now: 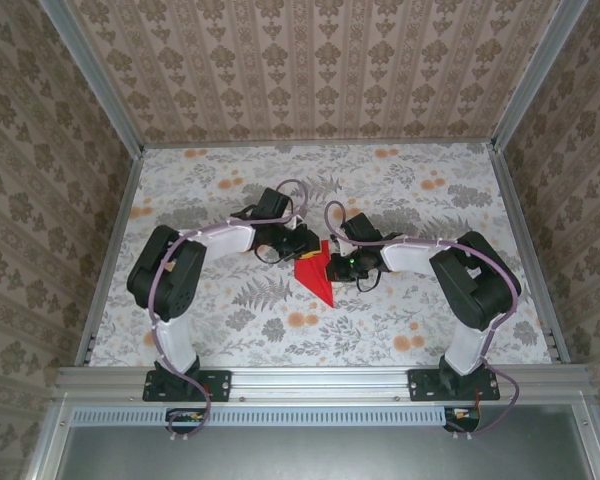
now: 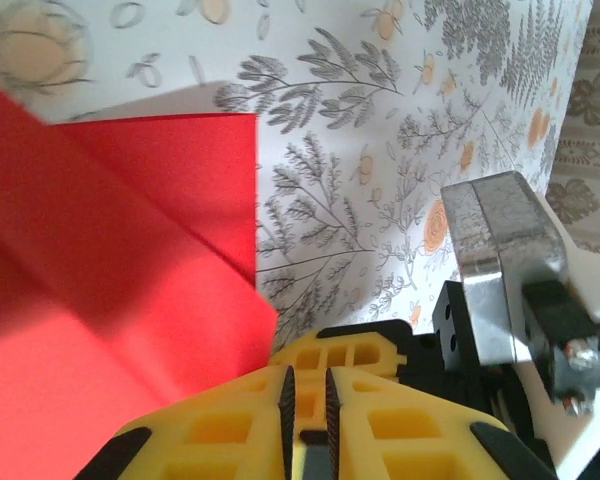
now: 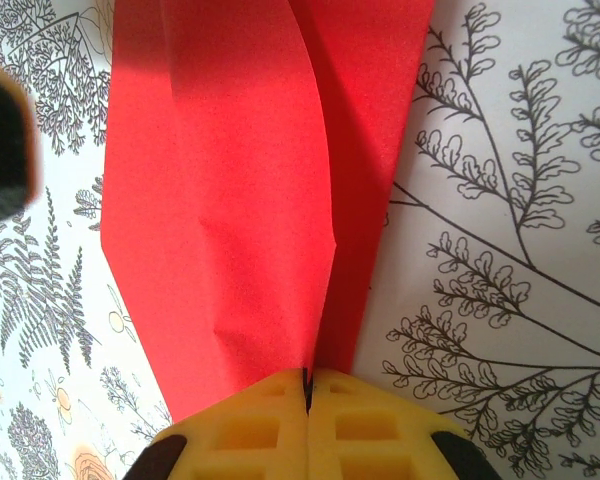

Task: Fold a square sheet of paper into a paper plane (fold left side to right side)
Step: Fourth fold the wing at the center of the table.

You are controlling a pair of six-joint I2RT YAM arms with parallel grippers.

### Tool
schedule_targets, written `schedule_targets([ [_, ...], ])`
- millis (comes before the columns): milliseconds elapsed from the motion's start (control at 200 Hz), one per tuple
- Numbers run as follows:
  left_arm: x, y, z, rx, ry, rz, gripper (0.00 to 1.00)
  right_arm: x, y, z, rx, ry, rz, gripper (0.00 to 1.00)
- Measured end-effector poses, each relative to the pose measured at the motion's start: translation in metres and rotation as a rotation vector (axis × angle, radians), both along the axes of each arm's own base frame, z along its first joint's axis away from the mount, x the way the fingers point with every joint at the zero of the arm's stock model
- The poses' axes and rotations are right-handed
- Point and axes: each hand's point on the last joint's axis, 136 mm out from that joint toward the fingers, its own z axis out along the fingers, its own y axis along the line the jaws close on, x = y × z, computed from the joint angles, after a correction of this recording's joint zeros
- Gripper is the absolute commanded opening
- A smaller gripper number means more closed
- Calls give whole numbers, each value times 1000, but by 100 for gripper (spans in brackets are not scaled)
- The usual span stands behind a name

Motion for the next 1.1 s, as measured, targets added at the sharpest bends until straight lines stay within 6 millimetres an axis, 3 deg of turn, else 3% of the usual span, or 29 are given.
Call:
schedule_targets([
  [285,-2,-8,-27,18,50,-28,17,0,0,0,-3,1,3,6],
  [865,-5,-3,-48,54,68,-24,16,0,0,0,-13,2,18,6],
  [1100,-6,-2,-50,47,54,-29,16,0,1,1,-19,6,20,14],
])
